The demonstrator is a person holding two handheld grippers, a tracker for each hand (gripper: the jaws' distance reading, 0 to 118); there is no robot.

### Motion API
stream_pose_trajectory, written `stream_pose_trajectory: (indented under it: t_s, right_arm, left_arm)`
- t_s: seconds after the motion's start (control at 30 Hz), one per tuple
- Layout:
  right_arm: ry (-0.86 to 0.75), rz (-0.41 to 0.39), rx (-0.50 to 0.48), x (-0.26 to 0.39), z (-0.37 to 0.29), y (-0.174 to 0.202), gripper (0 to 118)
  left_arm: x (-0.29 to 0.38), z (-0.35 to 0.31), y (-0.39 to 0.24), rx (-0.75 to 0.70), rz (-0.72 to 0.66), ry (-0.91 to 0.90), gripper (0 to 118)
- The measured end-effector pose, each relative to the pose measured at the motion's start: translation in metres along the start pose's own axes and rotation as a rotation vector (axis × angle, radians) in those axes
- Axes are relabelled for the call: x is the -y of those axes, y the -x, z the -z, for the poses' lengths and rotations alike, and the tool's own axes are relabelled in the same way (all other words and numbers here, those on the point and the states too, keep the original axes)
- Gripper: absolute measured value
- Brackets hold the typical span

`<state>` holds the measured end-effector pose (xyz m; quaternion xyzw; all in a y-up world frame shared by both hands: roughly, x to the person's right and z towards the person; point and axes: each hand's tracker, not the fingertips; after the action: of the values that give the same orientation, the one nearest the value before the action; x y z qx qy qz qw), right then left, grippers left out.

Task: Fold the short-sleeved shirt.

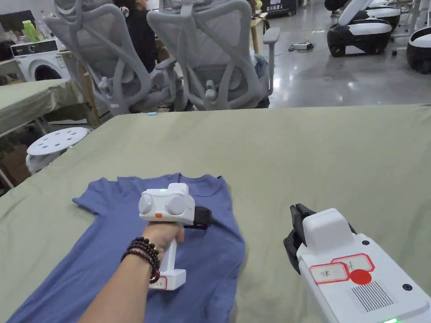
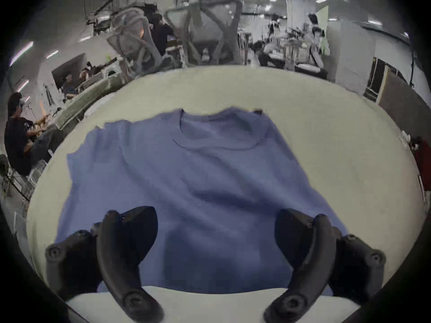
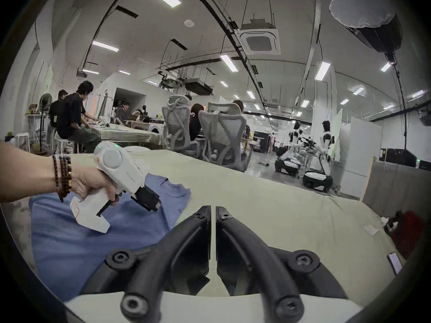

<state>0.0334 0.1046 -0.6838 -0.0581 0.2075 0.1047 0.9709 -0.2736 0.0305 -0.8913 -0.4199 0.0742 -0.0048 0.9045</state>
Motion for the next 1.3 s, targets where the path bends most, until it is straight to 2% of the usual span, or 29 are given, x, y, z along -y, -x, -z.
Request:
stream_pose_trajectory:
  t_s: [0.07,0.1,0.13,0.2,0.23,0.27,0.33,0.43,0.57,0.67,0.73,0.87,1.03,1.17,1.3]
  right_arm:
    - [0.004,0.008,0.008,0.001,0.001,-0.003,5]
    - [0.001,0.016,0.009,0.003,0.001,-0.005,5]
    - [-0.001,0.024,0.008,0.004,0.001,-0.007,5]
    - [0.007,0.031,0.008,0.008,0.003,-0.007,5]
    - [0.011,0.032,0.011,0.009,0.002,-0.008,5]
    - [0.011,0.035,0.011,0.01,0.001,-0.008,5]
    - [0.012,0.038,0.014,0.011,-0.004,-0.009,5]
    - [0.017,0.025,0.014,0.013,-0.01,-0.014,5]
    - [0.01,0.025,0.069,0.014,-0.02,-0.029,5]
    - [-0.012,0.044,0.092,0.009,-0.036,-0.043,5]
    - [-0.037,0.03,0.118,0.004,-0.052,-0.052,5]
    - [-0.051,0.04,0.176,-0.003,-0.085,-0.075,5]
    - [-0.055,0.017,0.311,-0.01,-0.141,-0.112,5]
    - [-0.058,0.012,0.439,-0.007,-0.187,-0.146,5]
    - [-0.03,0.041,0.554,0.006,-0.225,-0.181,5]
  left_arm:
    - [0.006,0.007,-0.002,0.0,-0.018,-0.001,91]
    - [0.003,0.006,0.002,-0.002,-0.024,0.0,87]
    - [-0.001,0.003,0.003,0.004,-0.031,0.016,77]
    - [-0.006,-0.004,0.006,0.004,-0.042,0.001,18]
    - [-0.007,-0.006,0.009,-0.044,-0.046,-0.011,0]
    - [-0.006,-0.006,0.012,-0.097,-0.036,-0.007,0]
    - [-0.003,-0.005,0.018,-0.039,-0.052,-0.013,0]
    - [-0.006,-0.017,0.019,-0.044,0.002,-0.077,0]
    - [-0.031,-0.067,0.03,0.013,-0.09,-0.219,0]
    - [-0.042,-0.113,0.01,0.007,0.037,-0.275,0]
    - [-0.052,-0.144,-0.014,0.087,0.069,-0.354,0]
    - [-0.06,-0.201,-0.094,0.236,0.18,-0.526,0]
    - [-0.047,-0.254,-0.23,0.577,0.31,-0.59,0]
    - [-0.019,-0.265,-0.339,0.833,0.421,-0.573,0]
    - [0.022,-0.231,-0.449,0.926,0.517,-0.432,0]
